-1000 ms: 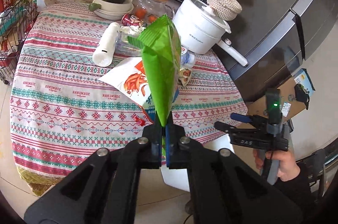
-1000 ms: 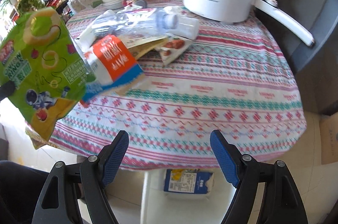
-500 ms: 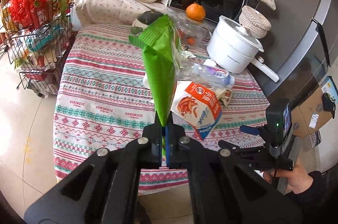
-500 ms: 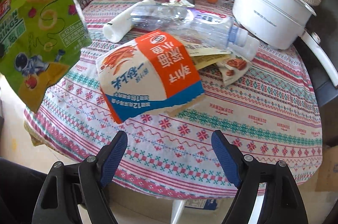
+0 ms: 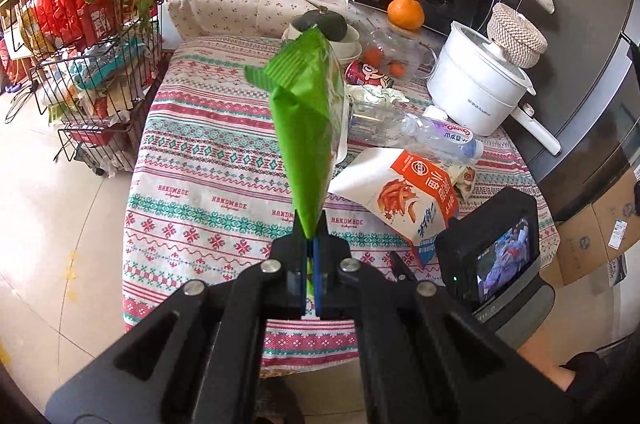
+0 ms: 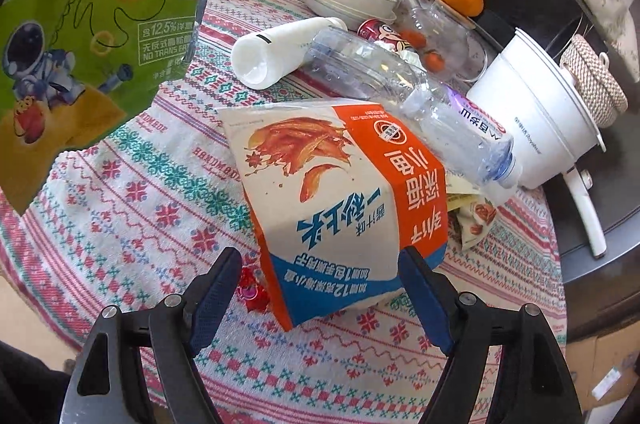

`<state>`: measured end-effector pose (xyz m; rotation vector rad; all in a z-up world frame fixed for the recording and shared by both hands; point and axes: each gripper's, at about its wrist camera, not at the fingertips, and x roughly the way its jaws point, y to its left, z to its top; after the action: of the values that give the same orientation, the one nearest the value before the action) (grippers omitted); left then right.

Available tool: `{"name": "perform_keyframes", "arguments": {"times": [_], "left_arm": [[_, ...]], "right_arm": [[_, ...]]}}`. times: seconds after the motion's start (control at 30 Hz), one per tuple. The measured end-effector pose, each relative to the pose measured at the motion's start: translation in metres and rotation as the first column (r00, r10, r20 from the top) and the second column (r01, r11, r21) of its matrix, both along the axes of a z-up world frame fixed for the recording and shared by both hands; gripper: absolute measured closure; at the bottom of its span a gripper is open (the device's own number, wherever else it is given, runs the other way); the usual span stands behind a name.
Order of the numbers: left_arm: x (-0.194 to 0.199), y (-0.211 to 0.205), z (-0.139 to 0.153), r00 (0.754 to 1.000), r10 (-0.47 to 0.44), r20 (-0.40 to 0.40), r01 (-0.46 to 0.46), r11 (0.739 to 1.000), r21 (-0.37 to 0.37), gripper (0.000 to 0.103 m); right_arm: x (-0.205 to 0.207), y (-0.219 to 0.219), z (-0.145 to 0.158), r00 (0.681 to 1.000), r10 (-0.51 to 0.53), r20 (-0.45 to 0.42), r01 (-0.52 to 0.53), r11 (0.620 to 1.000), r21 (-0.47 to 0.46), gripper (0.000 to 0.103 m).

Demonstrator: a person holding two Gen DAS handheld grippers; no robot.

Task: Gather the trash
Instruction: 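Grasp the white-and-orange milk carton with the right gripper while the left holds the green bag, then drop the milk carton into the white bin with the right gripper while the left drops the green bag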

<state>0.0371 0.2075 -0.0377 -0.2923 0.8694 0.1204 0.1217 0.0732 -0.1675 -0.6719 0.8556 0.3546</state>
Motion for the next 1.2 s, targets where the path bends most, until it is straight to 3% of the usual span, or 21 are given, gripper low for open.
{"name": "perform_keyframes", "arguments": {"times": [0.07, 0.13, 0.23, 0.33, 0.57, 0.77, 0.97, 1.2], "left_arm": [[0.000, -0.001, 0.000, 1.000, -0.004, 0.000, 0.004, 1.000, 0.000, 0.100], [0.000, -0.001, 0.001, 1.000, -0.007, 0.005, 0.007, 1.000, 0.004, 0.100], [-0.001, -0.003, 0.003, 1.000, -0.011, 0.012, 0.011, 1.000, 0.004, 0.100], [-0.001, -0.006, 0.003, 1.000, -0.024, 0.014, 0.025, 1.000, -0.010, 0.100], [0.005, -0.023, -0.004, 0.996, -0.090, -0.014, 0.088, 0.993, -0.084, 0.100], [0.007, -0.046, -0.002, 0.990, -0.144, -0.009, 0.143, 0.986, -0.085, 0.100], [0.011, -0.064, -0.004, 0.982, -0.186, -0.023, 0.183, 0.978, -0.099, 0.100], [0.014, -0.094, -0.010, 0.959, -0.279, -0.050, 0.274, 0.957, -0.099, 0.100]], "right_arm": [[0.003, -0.002, 0.003, 1.000, 0.002, 0.022, -0.002, 1.000, 0.004, 0.033], [0.007, -0.007, 0.008, 1.000, 0.005, 0.021, -0.005, 1.000, 0.020, 0.060], [0.015, -0.019, 0.021, 1.000, -0.007, 0.009, 0.007, 0.998, 0.060, 0.075], [0.018, -0.034, 0.042, 1.000, -0.022, 0.004, 0.021, 0.992, 0.121, 0.083], [0.028, -0.085, 0.085, 0.995, -0.080, -0.062, 0.093, 0.959, 0.266, 0.094], [0.032, -0.146, 0.107, 0.975, -0.137, -0.176, 0.200, 0.889, 0.413, 0.097], [0.027, -0.194, 0.116, 0.957, -0.197, -0.215, 0.275, 0.853, 0.444, 0.099], [0.017, -0.240, 0.119, 0.941, -0.243, -0.234, 0.325, 0.841, 0.433, 0.100]]}}
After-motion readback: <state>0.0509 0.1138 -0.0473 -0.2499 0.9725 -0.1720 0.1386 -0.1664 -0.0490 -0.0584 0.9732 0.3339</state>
